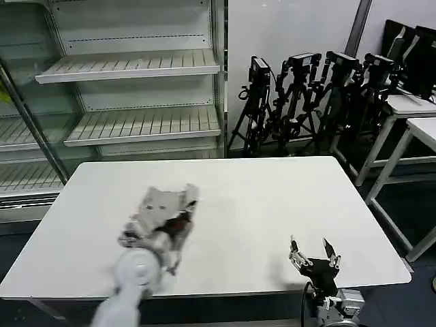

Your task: Fold and organize the clothes.

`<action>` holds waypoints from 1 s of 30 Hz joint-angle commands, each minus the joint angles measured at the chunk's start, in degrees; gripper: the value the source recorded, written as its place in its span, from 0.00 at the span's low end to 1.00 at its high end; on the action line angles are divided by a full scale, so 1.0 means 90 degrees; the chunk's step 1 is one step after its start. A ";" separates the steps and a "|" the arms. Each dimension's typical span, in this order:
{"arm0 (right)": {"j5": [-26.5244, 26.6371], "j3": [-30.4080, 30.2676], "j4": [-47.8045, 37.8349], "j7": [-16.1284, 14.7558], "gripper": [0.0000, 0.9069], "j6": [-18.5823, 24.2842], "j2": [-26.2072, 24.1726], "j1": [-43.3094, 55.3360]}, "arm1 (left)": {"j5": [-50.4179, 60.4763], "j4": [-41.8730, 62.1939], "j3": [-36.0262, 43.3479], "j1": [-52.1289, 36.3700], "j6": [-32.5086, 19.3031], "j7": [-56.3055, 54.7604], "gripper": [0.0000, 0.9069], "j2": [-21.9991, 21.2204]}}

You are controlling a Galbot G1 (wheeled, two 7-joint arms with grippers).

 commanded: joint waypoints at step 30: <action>-0.1052 -0.0453 0.0251 0.0050 1.00 0.0772 -0.0215 0.0186 | 0.6909 -0.1612 -0.0263 0.2292 -0.2749 0.1499 1.00 -0.0108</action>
